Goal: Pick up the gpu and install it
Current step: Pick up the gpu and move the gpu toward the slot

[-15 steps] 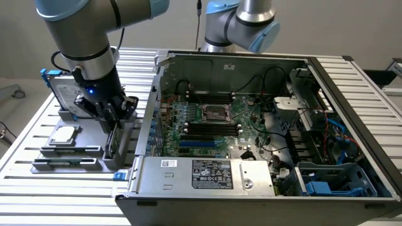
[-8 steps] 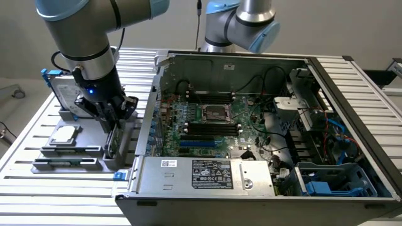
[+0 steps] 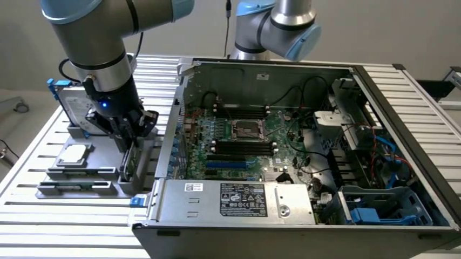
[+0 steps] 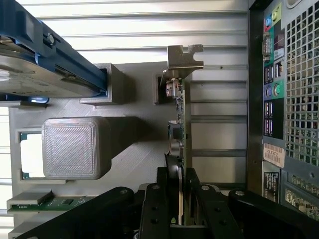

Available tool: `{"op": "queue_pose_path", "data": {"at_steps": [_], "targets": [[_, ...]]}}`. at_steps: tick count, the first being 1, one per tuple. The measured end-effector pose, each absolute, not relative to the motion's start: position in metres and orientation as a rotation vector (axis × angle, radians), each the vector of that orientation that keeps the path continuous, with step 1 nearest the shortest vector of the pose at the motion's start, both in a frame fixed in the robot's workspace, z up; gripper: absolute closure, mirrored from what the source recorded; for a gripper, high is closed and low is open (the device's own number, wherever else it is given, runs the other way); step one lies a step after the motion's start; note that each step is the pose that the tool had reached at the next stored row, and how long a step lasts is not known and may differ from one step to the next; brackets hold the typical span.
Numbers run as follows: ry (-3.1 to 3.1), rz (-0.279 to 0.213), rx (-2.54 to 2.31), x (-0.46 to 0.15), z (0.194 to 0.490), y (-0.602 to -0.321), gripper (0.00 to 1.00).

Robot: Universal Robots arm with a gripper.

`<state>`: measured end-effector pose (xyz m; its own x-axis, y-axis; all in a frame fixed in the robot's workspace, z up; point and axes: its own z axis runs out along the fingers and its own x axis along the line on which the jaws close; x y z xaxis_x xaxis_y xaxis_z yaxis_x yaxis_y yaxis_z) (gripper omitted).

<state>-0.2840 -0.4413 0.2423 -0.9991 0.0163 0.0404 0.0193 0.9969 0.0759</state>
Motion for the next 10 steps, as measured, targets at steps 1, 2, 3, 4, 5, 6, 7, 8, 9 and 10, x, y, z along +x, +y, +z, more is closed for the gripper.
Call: {"op": "queue_pose_path", "data": {"at_steps": [1, 2, 3, 4, 5, 6, 7, 8, 9, 10], "targets": [[-3.099, -0.118, -0.028, -0.284, 0.2423, -0.4414, 0.74], [-3.099, -0.118, -0.028, -0.284, 0.2422, -0.4414, 0.74], [-3.099, -0.118, -0.028, -0.284, 0.2423, -0.4413, 0.74], [-3.1, -0.118, -0.028, -0.284, 0.2422, -0.4413, 0.74], [-3.1, -0.118, -0.027, -0.284, 0.2422, -0.4413, 0.74], [-3.1, -0.119, -0.027, -0.284, 0.2423, -0.4413, 0.74], [-3.1, -0.12, -0.027, -0.284, 0.2425, -0.4412, 0.74], [-3.1, -0.121, -0.027, -0.284, 0.2432, -0.4412, 0.74], [-3.1, -0.123, -0.028, -0.2841, 0.2441, -0.4412, 0.74], [-3.1, -0.127, -0.028, -0.2841, 0.2453, -0.4412, 0.74]]}}
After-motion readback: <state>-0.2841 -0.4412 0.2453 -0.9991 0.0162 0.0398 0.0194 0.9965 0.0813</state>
